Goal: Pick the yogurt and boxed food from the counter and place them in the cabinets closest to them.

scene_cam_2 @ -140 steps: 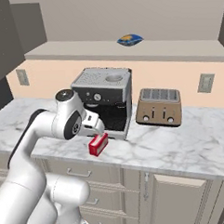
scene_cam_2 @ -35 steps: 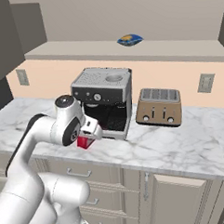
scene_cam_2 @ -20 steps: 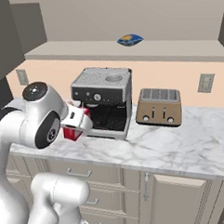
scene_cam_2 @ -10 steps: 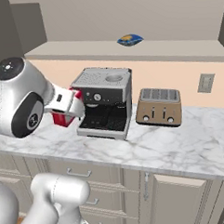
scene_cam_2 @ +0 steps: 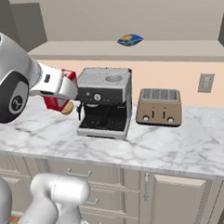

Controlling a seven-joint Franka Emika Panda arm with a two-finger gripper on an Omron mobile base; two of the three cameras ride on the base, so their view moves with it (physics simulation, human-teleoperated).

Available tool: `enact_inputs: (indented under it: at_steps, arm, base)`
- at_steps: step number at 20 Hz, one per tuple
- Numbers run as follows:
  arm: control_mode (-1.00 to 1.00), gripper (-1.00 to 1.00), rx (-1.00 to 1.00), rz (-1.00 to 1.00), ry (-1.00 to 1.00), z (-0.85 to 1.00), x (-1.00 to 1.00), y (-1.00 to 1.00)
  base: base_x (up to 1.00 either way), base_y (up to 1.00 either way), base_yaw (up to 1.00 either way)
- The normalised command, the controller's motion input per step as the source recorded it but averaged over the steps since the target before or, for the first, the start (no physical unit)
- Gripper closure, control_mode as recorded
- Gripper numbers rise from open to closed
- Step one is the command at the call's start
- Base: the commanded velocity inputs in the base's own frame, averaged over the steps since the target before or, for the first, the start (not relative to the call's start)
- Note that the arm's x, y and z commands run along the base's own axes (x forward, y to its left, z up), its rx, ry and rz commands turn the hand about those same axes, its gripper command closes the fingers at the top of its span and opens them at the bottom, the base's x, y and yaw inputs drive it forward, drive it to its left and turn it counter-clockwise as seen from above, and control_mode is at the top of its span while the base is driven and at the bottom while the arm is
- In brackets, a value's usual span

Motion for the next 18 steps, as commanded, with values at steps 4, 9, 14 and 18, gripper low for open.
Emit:
enact_inputs:
  at_steps: [4, 9, 14, 18]
  arm:
    - [-1.0, 1.0, 0.0, 0.0, 0.0, 0.0, 0.0, 0.0]
    - [-1.0, 1.0, 0.0, 0.0, -0.02, 0.34, 0.0, 0.05]
    - [-1.0, 1.0, -0.02, 0.0, -0.03, 0.42, 0.02, 0.09]
    - [-1.0, 1.0, -0.02, 0.01, -0.01, 0.25, 0.17, 0.04]
  base:
    - [0.0, 0.0, 0.0]
    - [0.0, 0.0, 0.0]
    - [0.0, 0.0, 0.0]
    - [0.0, 0.0, 0.0]
